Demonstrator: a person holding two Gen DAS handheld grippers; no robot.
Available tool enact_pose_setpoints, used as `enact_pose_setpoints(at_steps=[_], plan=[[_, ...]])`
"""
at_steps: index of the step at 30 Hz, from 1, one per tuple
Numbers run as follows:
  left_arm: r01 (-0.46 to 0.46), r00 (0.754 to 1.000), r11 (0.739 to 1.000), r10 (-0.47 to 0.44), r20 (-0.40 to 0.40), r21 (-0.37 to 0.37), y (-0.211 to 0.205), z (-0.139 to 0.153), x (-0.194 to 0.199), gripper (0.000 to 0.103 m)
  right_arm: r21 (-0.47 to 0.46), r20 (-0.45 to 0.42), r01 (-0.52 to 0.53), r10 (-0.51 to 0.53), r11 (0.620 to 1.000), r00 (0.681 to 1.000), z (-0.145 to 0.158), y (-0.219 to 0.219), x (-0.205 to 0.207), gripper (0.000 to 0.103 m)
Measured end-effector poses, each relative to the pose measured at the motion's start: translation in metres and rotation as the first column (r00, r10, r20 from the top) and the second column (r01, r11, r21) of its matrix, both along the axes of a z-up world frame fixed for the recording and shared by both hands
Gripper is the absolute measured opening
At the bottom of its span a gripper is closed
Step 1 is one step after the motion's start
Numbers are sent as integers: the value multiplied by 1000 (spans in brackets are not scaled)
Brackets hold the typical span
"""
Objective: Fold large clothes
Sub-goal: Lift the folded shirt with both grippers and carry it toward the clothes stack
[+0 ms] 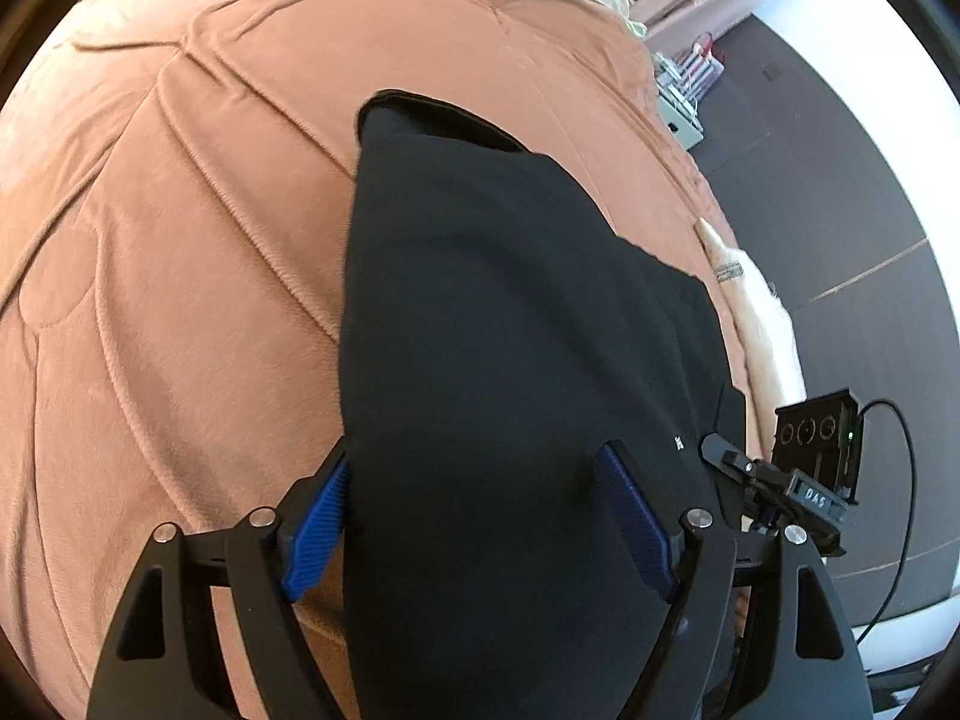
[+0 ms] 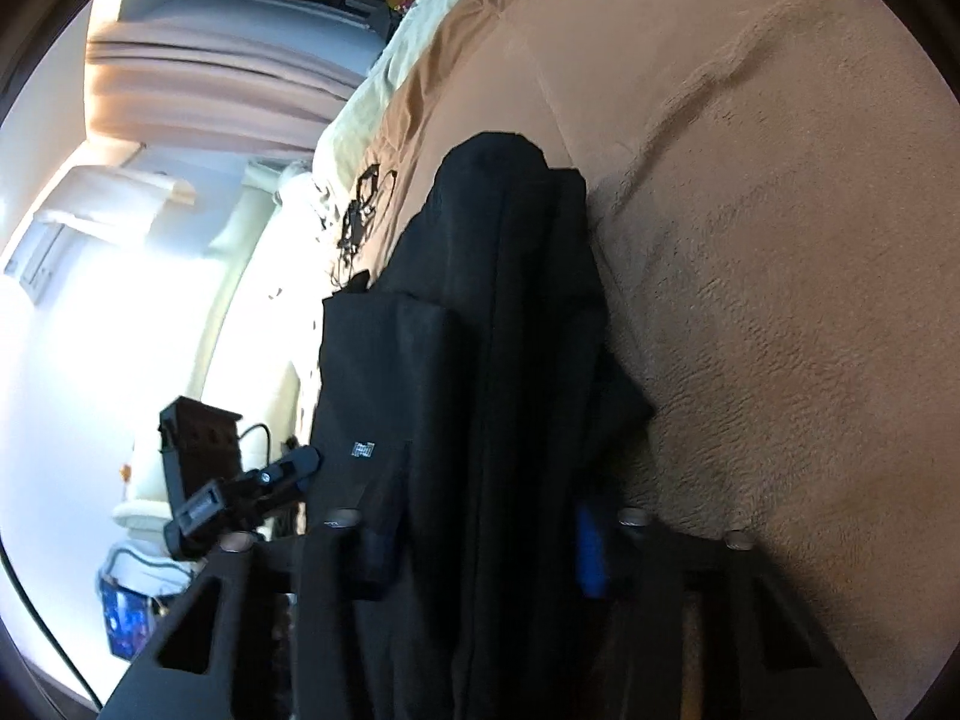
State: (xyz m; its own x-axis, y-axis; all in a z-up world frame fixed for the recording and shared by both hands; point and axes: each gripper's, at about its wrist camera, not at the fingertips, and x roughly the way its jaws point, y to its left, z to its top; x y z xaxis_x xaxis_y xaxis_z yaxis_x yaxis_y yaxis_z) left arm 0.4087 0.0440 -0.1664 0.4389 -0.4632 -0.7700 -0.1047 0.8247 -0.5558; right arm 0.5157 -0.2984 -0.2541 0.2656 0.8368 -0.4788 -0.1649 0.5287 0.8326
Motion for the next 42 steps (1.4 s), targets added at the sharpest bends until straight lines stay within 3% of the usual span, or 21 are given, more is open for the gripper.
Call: enact_pose_setpoints(at_steps=[2, 4, 7, 13, 24, 42], plan=[[-27, 1000, 998, 27, 2, -57, 9, -2, -2, 76, 1, 19, 0, -1, 1000, 1000, 6, 0, -3, 25], [-60, 998, 995, 60, -12, -74, 10, -5, -1, 58, -1, 42, 1, -1, 1000, 999, 13, 1, -6, 18], [-79, 997, 994, 78, -16, -73, 11, -3, -4, 42, -18, 79, 6, -5, 1000, 997, 29, 5, -11, 15], [-69, 997, 992, 73, 37, -101, 3, 16, -16, 28, -61, 180, 20, -9, 998, 984, 65, 10, -29, 14], [15, 984, 990, 10, 177, -139, -39, 74, -37, 25, -70, 342, 67, -39, 995, 939, 141, -31, -61, 14], [159, 957, 959, -92, 275, -236, -204, 144, 7, 25, -225, 496, 215, -78, 950, 865, 258, -169, -77, 14]])
